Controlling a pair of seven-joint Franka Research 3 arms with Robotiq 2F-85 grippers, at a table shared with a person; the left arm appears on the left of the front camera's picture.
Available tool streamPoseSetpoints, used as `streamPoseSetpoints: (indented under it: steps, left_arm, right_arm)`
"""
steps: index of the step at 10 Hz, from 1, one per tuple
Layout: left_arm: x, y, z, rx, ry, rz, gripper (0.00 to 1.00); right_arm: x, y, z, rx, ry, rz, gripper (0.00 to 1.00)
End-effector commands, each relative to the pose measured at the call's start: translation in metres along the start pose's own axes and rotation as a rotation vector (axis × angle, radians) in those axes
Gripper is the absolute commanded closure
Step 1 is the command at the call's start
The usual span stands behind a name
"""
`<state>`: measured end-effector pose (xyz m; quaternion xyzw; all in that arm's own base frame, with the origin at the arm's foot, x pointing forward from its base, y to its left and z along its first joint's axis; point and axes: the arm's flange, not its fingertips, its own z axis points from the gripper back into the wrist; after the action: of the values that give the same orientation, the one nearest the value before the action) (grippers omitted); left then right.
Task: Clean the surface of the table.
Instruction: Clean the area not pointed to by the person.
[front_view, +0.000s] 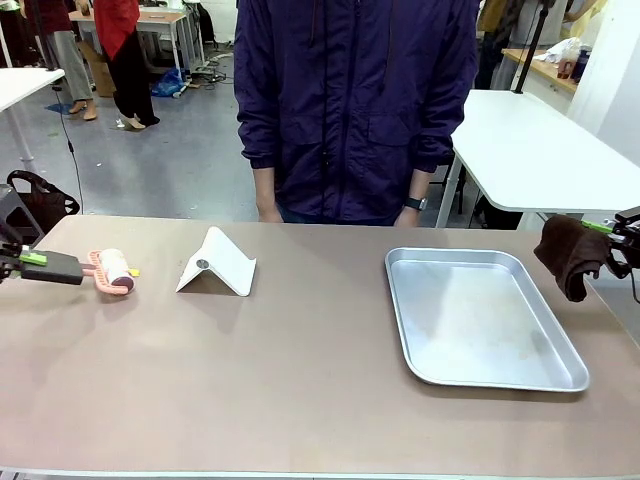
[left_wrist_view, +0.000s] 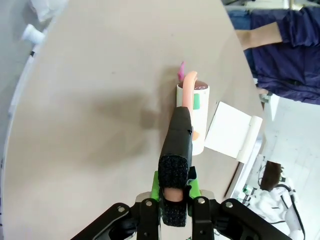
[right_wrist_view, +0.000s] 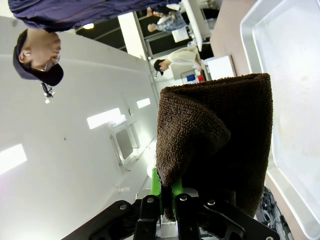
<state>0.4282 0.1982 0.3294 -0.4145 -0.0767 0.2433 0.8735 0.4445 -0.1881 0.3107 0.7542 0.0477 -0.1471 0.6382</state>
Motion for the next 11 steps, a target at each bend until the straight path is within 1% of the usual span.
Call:
streamPoseSetpoints:
  steps: [1, 2, 5, 7, 8, 9, 10, 11]
  left_arm:
    - [0.017, 0.005, -0.035, 0.126, 0.059, 0.013, 0.77]
    - [0.024, -0.002, -0.044, 0.132, 0.085, 0.006, 0.77]
    - [0.036, -0.022, -0.063, 0.133, 0.107, -0.038, 0.77]
    - [0.034, -0.032, -0.056, 0.078, 0.088, -0.102, 0.77]
    - [0.025, -0.041, -0.044, 0.011, 0.092, -0.175, 0.77]
    - [0.009, -0.052, -0.028, -0.061, 0.096, -0.283, 0.77]
    - [-0.015, -0.065, -0.005, -0.154, 0.086, -0.424, 0.77]
    - [-0.035, -0.073, 0.013, -0.225, 0.081, -0.534, 0.77]
  right_arm:
    - [0.001, 0.007, 0.000, 0.007, 0.016, -0.012, 0.91]
    - [0.001, 0.007, 0.000, 0.007, 0.016, -0.012, 0.91]
    - [0.001, 0.007, 0.000, 0.007, 0.016, -0.012, 0.91]
    - [0.001, 0.007, 0.000, 0.007, 0.016, -0.012, 0.91]
    - [0.001, 0.007, 0.000, 0.007, 0.016, -0.012, 0.91]
    - [0.001, 0.007, 0.000, 0.007, 0.016, -0.012, 0.91]
    - [0.001, 0.007, 0.000, 0.007, 0.016, -0.012, 0.91]
    - [0.001, 0.007, 0.000, 0.007, 0.016, -0.012, 0.91]
